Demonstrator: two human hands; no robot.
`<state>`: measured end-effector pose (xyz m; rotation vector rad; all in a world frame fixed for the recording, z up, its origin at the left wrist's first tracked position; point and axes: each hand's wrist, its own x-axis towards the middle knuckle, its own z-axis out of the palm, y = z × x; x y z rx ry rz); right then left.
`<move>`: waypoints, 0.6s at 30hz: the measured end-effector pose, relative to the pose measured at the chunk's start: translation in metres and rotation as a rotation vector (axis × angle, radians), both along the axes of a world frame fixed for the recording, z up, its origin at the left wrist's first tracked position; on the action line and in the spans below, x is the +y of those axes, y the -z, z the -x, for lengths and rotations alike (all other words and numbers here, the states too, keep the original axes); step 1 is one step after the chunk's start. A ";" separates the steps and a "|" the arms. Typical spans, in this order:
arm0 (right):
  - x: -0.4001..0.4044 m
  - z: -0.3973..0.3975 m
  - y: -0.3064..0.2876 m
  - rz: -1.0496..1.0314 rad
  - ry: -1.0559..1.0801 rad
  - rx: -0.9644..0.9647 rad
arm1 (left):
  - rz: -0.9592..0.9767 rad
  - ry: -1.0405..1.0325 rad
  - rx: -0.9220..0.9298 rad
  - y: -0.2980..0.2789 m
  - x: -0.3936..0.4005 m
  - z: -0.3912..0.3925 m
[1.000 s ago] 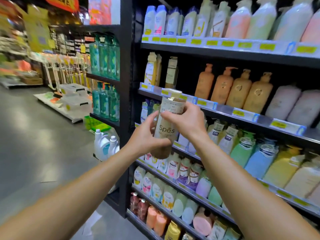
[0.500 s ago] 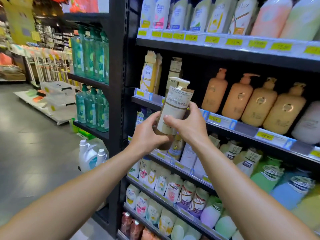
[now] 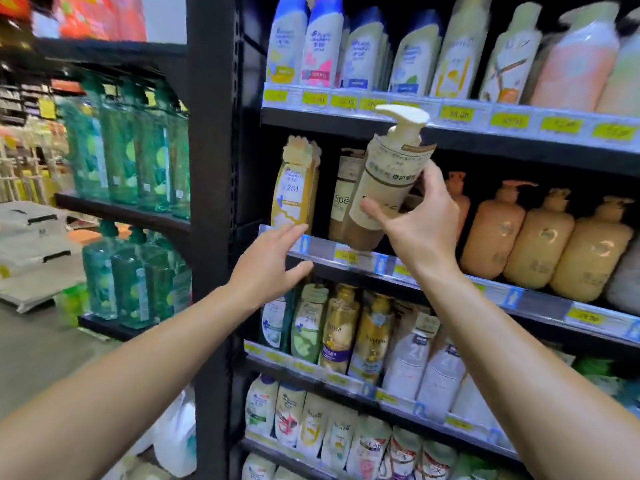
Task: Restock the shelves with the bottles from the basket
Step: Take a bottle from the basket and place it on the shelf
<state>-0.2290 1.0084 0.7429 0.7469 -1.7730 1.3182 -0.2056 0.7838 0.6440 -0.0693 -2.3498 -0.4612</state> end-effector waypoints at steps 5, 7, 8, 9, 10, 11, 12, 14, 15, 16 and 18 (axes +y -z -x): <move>-0.031 0.021 0.003 0.032 0.041 0.038 | 0.312 -0.007 0.030 0.003 -0.020 0.034; -0.039 0.027 0.005 0.028 0.073 0.057 | 0.401 -0.037 0.044 0.008 -0.028 0.042; -0.042 0.029 0.008 0.026 0.088 0.063 | 0.439 -0.043 0.067 0.013 -0.031 0.045; -0.045 0.032 0.010 0.025 0.099 0.065 | 0.472 -0.038 0.100 0.018 -0.033 0.047; -0.048 0.034 0.012 0.024 0.111 0.066 | 0.499 -0.028 0.140 0.024 -0.036 0.049; -0.050 0.037 0.014 0.022 0.123 0.065 | 0.524 -0.020 0.174 0.029 -0.038 0.051; -0.052 0.040 0.016 0.017 0.136 0.061 | 0.543 -0.015 0.197 0.034 -0.040 0.054; -0.057 0.044 0.019 0.002 0.165 0.038 | 0.561 -0.005 0.228 0.041 -0.044 0.060; -0.059 0.046 0.020 -0.006 0.178 0.025 | 0.560 0.002 0.238 0.045 -0.046 0.063; -0.060 0.048 0.022 -0.012 0.190 0.012 | 0.559 0.010 0.247 0.048 -0.048 0.065; -0.063 0.052 0.024 -0.018 0.211 -0.020 | 0.563 0.022 0.263 0.052 -0.049 0.068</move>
